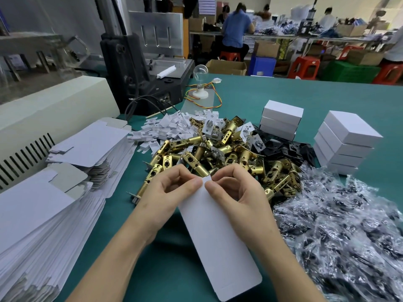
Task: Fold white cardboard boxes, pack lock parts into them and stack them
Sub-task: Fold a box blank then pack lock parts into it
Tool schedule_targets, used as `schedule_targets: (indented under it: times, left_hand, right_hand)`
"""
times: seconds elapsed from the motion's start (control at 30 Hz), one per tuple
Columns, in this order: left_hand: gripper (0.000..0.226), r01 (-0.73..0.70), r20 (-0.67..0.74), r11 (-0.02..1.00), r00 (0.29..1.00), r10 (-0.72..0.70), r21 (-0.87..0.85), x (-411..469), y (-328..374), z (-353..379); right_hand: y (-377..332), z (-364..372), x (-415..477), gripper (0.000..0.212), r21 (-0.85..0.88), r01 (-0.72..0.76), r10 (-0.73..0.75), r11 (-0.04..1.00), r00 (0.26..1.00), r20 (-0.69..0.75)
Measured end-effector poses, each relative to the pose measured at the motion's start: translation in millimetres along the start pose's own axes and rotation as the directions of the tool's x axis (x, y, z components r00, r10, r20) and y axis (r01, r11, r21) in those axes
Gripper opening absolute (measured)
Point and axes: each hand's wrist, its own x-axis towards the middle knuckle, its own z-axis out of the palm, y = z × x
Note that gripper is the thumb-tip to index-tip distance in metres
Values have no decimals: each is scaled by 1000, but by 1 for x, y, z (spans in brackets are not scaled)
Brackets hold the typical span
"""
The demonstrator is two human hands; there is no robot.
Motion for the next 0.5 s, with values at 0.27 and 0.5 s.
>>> schedule_targets:
  times: [0.27,0.5]
  left_hand:
    - [30,-73,13,997,997,73,13,-2,0,7]
    - [18,-118,-151,993,982,117,3,-3,0,16]
  right_hand:
    - [-5,-5,1,11,101,-32,42,994,995,-93]
    - [-5,-6,-1,4,100,-35,52,994,984,-171]
